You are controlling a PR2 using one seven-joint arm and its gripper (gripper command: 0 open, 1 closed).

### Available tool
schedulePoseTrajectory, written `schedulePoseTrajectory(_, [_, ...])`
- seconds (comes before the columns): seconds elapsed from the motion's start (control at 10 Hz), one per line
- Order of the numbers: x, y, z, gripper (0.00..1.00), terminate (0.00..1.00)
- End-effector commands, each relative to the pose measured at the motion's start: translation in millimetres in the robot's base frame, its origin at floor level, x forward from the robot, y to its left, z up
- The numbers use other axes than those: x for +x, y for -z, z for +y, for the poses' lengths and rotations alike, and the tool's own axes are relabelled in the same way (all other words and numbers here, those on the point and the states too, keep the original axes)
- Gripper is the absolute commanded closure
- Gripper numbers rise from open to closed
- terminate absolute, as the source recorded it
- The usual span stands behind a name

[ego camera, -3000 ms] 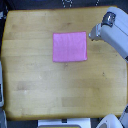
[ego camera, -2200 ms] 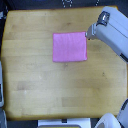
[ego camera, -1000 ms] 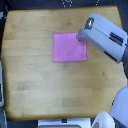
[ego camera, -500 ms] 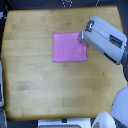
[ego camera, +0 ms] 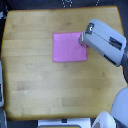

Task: Folding a cloth

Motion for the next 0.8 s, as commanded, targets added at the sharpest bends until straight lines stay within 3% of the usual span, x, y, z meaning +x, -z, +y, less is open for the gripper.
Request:
schedulePoseTrajectory(0.0, [0.4,4.6,3.6,1.00,0.00])
schedulePoseTrajectory(0.7, [-1.0,2.8,4.4,1.00,0.00])
